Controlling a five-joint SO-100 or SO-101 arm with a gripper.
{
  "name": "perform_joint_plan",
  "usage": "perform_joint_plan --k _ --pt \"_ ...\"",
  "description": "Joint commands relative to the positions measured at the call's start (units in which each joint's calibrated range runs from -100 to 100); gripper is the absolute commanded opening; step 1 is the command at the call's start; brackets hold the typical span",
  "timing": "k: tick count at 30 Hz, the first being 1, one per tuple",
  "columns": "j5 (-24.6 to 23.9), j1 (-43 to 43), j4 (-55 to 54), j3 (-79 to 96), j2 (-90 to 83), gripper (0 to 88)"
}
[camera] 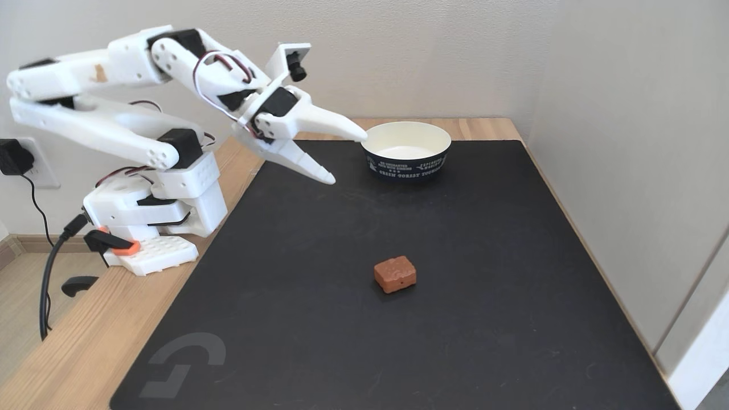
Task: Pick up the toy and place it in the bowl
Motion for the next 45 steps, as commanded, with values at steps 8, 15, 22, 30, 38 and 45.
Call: perform_joint_plan --k 8,15,22,30,38,45 --pt "-10.03 4.45 1.98 -41.72 56.06 42.4" --pt "-10.24 8.46 6.63 -59.30 76.16 42.4" --pt "-11.81 8.55 6.63 -61.91 84.16 42.4" --pt "-12.38 8.38 7.40 -64.44 89.08 36.1" --pt "-12.22 9.05 7.40 -64.53 91.58 3.1" --pt "-12.02 6.20 7.48 -72.37 88.24 2.6"
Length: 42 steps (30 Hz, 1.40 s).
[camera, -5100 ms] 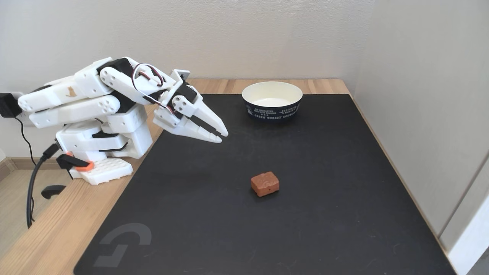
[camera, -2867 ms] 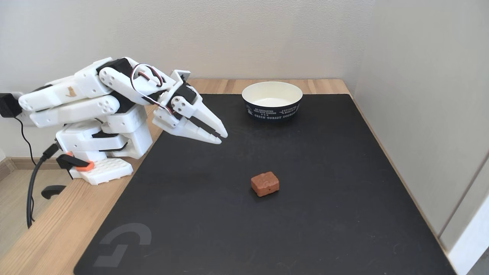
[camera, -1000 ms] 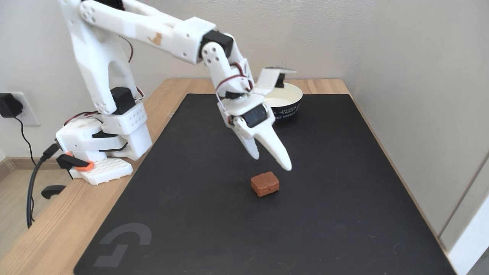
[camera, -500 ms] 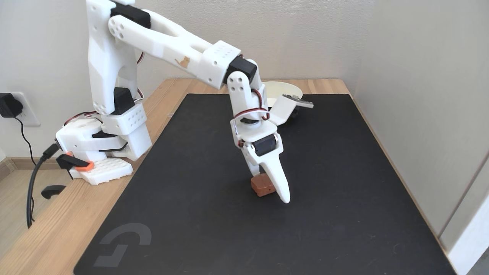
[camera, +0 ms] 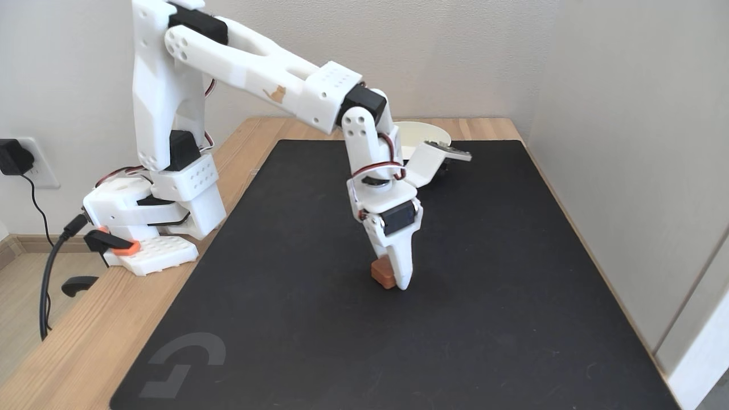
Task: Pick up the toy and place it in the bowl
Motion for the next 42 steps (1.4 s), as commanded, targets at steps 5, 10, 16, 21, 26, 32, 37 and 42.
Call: perform_joint_plan --k 5,10,16,21,26,32,37,42 --pt "-0.08 -8.14 -0.71 -13.09 -12.85 2.7" --pt "-0.28 -19.18 -2.32 -13.73 -24.11 2.8" --pt "-4.30 -35.24 -14.34 -0.21 -34.78 2.7" --pt "-6.08 -44.70 -30.01 14.58 -36.53 2.7" --pt "-6.08 -50.22 -36.02 25.03 -36.36 2.7" --pt "-6.08 -49.46 -36.02 33.59 -36.36 9.1" --pt "-6.08 -49.30 -36.02 36.21 -36.36 23.6" --pt "-6.08 -48.96 -36.02 36.75 -36.36 23.0"
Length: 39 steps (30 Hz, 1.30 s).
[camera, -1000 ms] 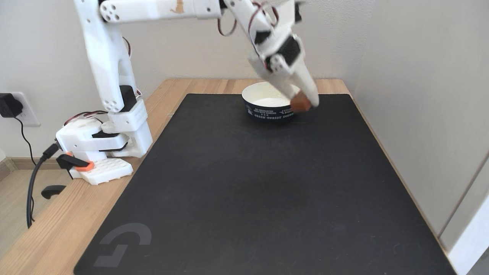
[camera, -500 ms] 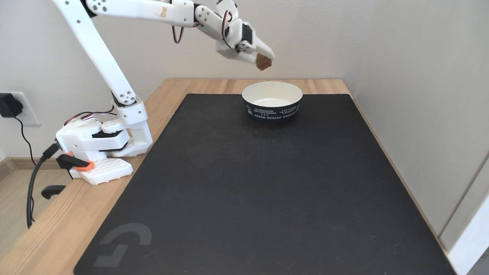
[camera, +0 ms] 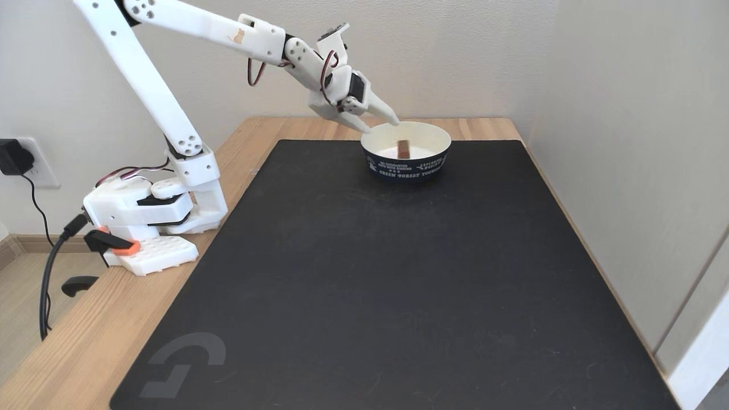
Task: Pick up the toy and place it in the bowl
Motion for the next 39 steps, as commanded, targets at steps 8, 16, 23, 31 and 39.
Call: perform_joint_plan --k 8,16,23,31,39 --pt "0.94 9.84 -0.05 0.81 -7.81 22.9" --pt "13.41 26.82 -0.05 14.60 -25.07 1.4" --pt "24.90 37.87 -0.31 32.89 -42.91 2.6" --pt "26.83 38.54 -0.05 53.08 -64.92 3.5" --pt "27.77 39.20 17.56 58.31 -86.93 3.5"
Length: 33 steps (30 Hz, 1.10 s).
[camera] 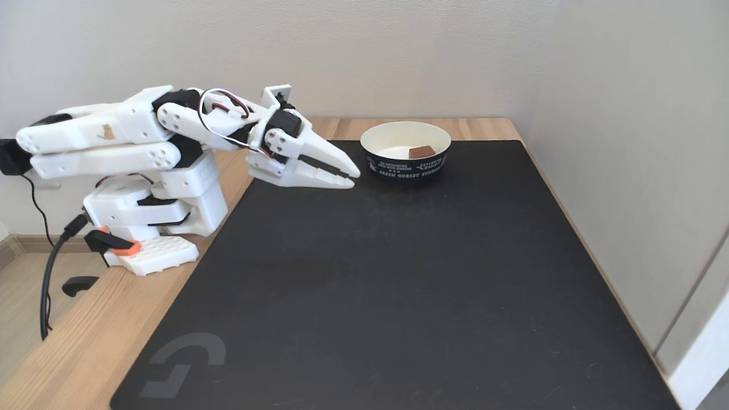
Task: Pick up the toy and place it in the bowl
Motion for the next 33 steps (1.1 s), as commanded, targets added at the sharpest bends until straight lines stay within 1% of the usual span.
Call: perform_joint_plan --k 1,2,10,22,24,25,26,27,33 --pt "0.33 0.75 10.13 0.78 -9.49 3.5" --pt "0.33 0.84 12.33 0.78 -9.41 3.5" --pt "0.33 0.84 19.11 0.78 -9.07 3.5" --pt "0.33 0.84 19.62 0.69 -9.07 2.8" --pt "1.16 0.84 19.62 0.69 -9.07 2.8" --pt "2.21 0.75 19.62 0.69 -9.07 2.8" --pt "4.24 0.42 19.62 0.69 -9.07 2.8" --pt "4.76 0.42 19.62 0.69 -9.07 2.8" --pt "4.92 0.67 19.62 0.60 -9.07 2.8"
